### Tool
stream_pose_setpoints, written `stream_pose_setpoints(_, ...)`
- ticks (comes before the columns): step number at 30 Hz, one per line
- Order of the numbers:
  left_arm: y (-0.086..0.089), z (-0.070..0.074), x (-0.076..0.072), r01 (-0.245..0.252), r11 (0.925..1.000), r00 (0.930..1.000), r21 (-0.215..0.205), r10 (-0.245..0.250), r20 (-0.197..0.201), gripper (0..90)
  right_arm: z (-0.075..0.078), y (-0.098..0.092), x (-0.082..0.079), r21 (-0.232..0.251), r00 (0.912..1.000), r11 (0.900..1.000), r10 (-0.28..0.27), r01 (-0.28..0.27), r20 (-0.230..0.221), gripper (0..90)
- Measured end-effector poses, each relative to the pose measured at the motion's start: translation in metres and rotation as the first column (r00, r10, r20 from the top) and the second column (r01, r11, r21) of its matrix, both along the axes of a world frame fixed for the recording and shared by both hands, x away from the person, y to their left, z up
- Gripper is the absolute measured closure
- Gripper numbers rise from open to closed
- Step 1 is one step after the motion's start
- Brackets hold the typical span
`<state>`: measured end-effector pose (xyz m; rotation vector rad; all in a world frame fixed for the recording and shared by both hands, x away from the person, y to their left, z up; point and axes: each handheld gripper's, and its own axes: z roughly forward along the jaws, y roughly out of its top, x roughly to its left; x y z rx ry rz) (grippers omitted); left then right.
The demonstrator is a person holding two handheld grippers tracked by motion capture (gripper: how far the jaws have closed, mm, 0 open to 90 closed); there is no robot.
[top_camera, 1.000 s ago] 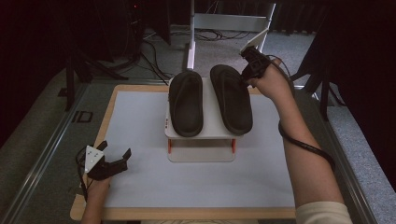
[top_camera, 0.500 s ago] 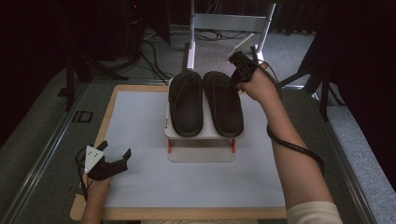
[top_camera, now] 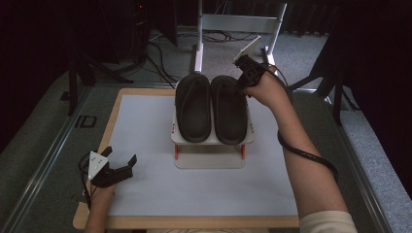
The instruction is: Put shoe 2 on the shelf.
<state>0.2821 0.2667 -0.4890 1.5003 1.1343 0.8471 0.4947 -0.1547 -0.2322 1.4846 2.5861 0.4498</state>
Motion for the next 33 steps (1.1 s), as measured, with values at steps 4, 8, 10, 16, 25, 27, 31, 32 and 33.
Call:
stream_pose_setpoints(4,0.0,0.0,0.0,0.003,1.0,1.0,-0.002,-0.003,0.0,2.2,-0.002,0.002,-0.001,0.005,0.9998,1.0,0.01,-0.01,-0.018,68.6)
stream_pose_setpoints(8,0.0,0.0,0.0,0.005,1.0,1.0,-0.002,-0.005,0.0,2.2,-0.002,0.0,-0.001,0.042,0.9998,0.999,0.021,-0.021,0.001,57.0)
stream_pose_setpoints(10,0.0,0.0,0.0,0.005,1.0,1.0,-0.003,-0.005,-0.001,2.2,-0.001,-0.001,-0.001,0.062,0.9996,0.998,0.026,-0.026,0.005,49.5)
stream_pose_setpoints(16,0.0,0.0,0.0,0.006,1.0,1.0,-0.002,-0.006,-0.001,2.2,0.005,-0.004,-0.004,0.072,0.9985,0.997,0.037,-0.04,0.04,36.6)
stream_pose_setpoints(25,0.0,0.0,0.0,0.006,1.0,1.0,-0.003,-0.006,-0.002,2.2,0.01,-0.016,-0.012,0.068,0.9955,0.995,0.068,-0.072,0.065,27.2)
stream_pose_setpoints(27,0.0,0.0,0.0,0.006,1.0,1.0,-0.004,-0.006,-0.003,2.2,0.01,-0.02,-0.014,0.078,0.995,0.994,0.072,-0.077,0.069,25.8)
stream_pose_setpoints(31,0.0,0.0,0.0,0.006,1.0,1.0,-0.004,-0.006,-0.002,2.2,0.008,-0.026,-0.016,0.073,0.9936,0.994,0.072,-0.079,0.087,23.0)
stream_pose_setpoints(32,0.0,0.0,0.0,0.007,1.0,1.0,-0.004,-0.007,-0.002,2.2,0.008,-0.027,-0.017,0.074,0.9935,0.994,0.074,-0.08,0.087,22.5)
stream_pose_setpoints(33,0.0,0.0,0.0,0.007,1.0,1.0,-0.004,-0.007,-0.002,2.2,0.007,-0.029,-0.017,0.077,0.993,0.994,0.076,-0.083,0.09,21.6)
